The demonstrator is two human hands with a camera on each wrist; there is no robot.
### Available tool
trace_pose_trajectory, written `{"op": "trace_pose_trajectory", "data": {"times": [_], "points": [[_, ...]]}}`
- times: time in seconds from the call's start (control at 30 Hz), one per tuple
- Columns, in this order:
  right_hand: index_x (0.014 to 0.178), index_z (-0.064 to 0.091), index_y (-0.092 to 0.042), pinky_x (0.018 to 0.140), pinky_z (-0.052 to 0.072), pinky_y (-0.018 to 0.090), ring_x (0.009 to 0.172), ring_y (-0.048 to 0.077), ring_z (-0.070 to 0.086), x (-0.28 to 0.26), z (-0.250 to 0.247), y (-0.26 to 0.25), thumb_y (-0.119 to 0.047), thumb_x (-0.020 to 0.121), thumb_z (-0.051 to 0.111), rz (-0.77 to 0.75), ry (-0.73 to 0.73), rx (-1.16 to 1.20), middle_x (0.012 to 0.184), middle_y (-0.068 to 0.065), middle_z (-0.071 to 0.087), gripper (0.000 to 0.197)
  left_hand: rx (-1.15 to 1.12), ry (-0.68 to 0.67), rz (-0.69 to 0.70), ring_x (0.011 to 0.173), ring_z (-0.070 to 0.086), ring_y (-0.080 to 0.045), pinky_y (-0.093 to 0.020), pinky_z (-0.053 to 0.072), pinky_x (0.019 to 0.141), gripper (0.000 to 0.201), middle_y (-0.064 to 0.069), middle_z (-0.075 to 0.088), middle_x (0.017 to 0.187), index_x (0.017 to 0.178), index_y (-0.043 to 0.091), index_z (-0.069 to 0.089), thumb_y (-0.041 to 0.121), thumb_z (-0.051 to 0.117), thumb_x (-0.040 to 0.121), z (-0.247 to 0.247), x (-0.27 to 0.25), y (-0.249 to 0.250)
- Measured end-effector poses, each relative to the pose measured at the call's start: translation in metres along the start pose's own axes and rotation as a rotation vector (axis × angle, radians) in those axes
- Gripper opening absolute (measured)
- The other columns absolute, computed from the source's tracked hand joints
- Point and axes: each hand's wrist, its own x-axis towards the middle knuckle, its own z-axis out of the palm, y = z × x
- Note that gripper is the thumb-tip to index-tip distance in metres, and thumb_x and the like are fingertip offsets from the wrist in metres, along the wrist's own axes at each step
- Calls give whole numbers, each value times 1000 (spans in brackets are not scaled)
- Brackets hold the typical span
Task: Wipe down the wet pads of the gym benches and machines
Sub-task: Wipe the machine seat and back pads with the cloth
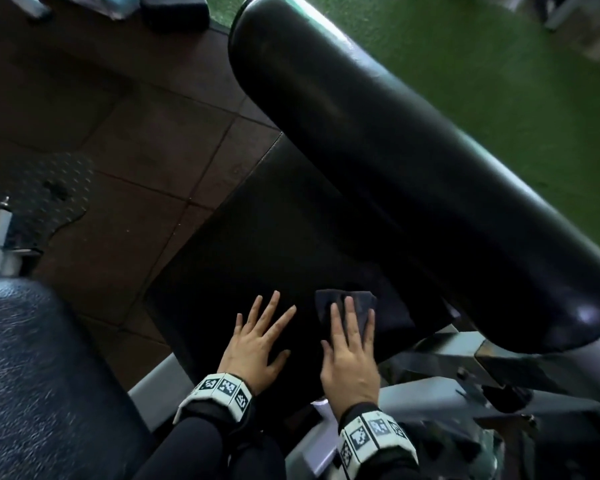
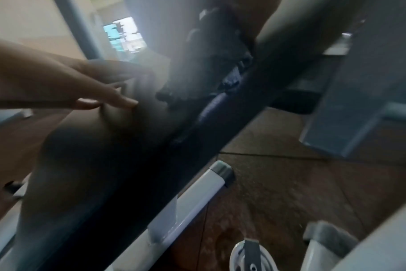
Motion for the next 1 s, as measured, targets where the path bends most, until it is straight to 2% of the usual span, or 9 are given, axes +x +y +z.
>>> {"op": "trace_pose_trajectory", "data": {"times": [0.07,0.2,0.4,0.5,0.57,0.63,0.73,0.9,1.0], "points": [[145,32,-14,113,19,41,143,35,6,-11,-6,8,-28,88,42,114,86,63,156,4,16,59,-30,-13,-5,139,-33,-12,-38,-14,111,78,21,-37,147,134,59,-20,49,45,93,-1,0,2],[145,27,-5,116,14,26,143,26,16,-24,-12,28,-15,88,58,285,284,206,156,4,15,65,-83,-45,-22,138,-32,-11,-40,-11,114,76,21,-34,148,138,54,-12,47,48,94,-7,-1,4],[141,37,-8,103,38,40,131,15,31,-36,-15,36,-2,79,70,484,505,385,144,7,28,70,-151,-33,-42,137,-30,-10,-41,-11,113,77,20,-30,150,141,51,-6,42,54,93,-8,-2,9],[144,32,-17,101,42,49,132,19,30,-37,-8,40,-12,83,67,564,460,445,144,-2,22,70,-190,-11,-38,137,-29,-8,-39,-12,112,77,22,-26,151,141,51,-1,40,57,91,-7,-2,9],[147,23,-23,106,37,50,137,23,24,-34,-4,40,-25,88,61,596,408,502,148,-5,15,71,-200,-3,-32,138,-28,-8,-40,-11,112,77,23,-24,151,141,52,0,40,58,91,-6,-1,8],[149,12,-27,115,23,36,142,18,14,-25,-5,35,-36,91,54,631,359,591,154,-3,6,73,-208,2,-36,138,-28,-7,-41,-10,113,77,23,-24,151,141,51,1,40,58,91,-7,-1,7],[149,0,-26,105,11,5,143,9,7,-15,-7,33,-28,94,49,698,332,704,157,-2,-3,74,-226,7,-36,139,-26,-7,-43,-8,115,77,24,-21,151,142,51,4,39,60,90,-7,0,6],[149,-4,-24,109,5,12,139,0,0,-25,16,37,-35,95,40,745,301,777,156,-5,-1,70,-259,9,-21,140,-25,-6,-45,-6,115,79,28,-21,150,140,55,5,39,62,88,-4,2,2],[150,8,-18,114,9,18,141,8,12,-44,36,26,-52,93,36,797,242,869,155,-1,14,72,-284,-20,-7,139,-27,-5,-46,-7,114,83,31,-23,148,137,58,3,35,65,87,-4,4,-1]]}}
